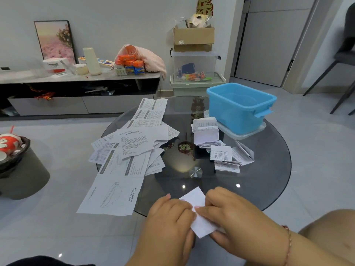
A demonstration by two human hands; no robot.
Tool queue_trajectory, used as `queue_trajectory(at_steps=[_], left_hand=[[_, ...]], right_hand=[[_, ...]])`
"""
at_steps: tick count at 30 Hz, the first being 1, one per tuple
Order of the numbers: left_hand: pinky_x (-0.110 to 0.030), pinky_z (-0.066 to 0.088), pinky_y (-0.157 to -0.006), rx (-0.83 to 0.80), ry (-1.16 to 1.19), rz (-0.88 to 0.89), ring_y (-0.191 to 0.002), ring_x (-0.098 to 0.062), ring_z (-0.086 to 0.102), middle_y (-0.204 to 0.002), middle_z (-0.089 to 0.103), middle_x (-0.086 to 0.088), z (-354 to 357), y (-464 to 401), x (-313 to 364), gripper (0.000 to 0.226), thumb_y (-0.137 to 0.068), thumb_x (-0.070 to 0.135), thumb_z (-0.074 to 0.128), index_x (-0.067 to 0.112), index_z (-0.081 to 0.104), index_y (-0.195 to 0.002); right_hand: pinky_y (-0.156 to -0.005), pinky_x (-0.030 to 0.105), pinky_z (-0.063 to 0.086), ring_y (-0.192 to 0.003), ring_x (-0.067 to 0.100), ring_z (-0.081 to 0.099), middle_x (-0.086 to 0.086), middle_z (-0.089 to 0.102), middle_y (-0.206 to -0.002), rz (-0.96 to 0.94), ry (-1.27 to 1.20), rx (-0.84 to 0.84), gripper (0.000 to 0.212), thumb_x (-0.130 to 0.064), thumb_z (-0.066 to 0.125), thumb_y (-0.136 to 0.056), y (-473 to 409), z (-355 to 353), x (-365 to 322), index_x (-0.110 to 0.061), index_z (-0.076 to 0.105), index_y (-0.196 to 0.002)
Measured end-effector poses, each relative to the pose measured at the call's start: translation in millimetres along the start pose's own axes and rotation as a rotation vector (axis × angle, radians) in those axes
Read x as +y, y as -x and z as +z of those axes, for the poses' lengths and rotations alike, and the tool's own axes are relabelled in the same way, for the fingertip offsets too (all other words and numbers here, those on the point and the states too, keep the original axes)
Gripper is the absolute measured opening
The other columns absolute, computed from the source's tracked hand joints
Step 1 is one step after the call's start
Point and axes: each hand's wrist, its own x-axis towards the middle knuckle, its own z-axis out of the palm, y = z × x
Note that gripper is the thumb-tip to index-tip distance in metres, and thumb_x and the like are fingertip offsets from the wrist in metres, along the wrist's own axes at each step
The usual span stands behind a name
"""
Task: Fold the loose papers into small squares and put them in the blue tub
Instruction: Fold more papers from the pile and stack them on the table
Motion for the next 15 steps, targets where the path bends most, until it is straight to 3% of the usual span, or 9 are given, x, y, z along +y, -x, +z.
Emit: queue_trajectory(at_steps=[4,8,11,15], left_hand=[[-0.026,0.04,-0.096,0.041,0.105,-0.152,-0.105,0.004,0.043,-0.089,0.066,0.013,-4,1,0,0.009,-0.075,0.031,0.054,0.026,0.062,-0.072],[-0.043,0.051,-0.092,0.066,0.185,-0.386,-0.091,0.006,0.05,-0.098,0.052,0.023,-3,8,3,0.014,-0.075,0.042,0.057,0.032,0.047,-0.073],[-0.05,0.052,-0.084,0.098,0.161,-0.58,-0.102,0.009,0.047,-0.106,0.052,0.028,-4,8,7,0.02,-0.07,0.048,0.058,0.034,0.049,-0.06],[-0.045,0.051,-0.08,0.08,0.098,-0.661,-0.092,-0.011,0.054,-0.102,0.048,0.03,-1,4,14,0.038,-0.064,0.027,0.081,0.039,0.047,-0.052]], right_hand=[[-0.063,0.013,0.036,-0.073,0.003,0.046,-0.015,0.054,-0.078,0.111,-0.214,0.036,0.018,-0.039,0.056,-0.08,-4,-4,10,-0.031,0.071,-0.082],[-0.07,0.009,0.033,-0.082,0.002,0.046,-0.013,0.055,-0.077,0.384,-0.455,0.034,0.028,-0.047,0.066,-0.077,-6,2,11,-0.022,0.065,-0.064],[-0.069,0.008,0.032,-0.084,-0.001,0.046,-0.011,0.053,-0.078,0.501,-0.497,0.056,0.035,-0.037,0.075,-0.075,-8,4,10,-0.027,0.051,-0.053],[-0.07,0.006,0.031,-0.087,-0.004,0.043,-0.014,0.05,-0.082,0.568,-0.461,0.054,0.03,-0.042,0.075,-0.074,-12,5,7,-0.027,0.055,-0.057]])
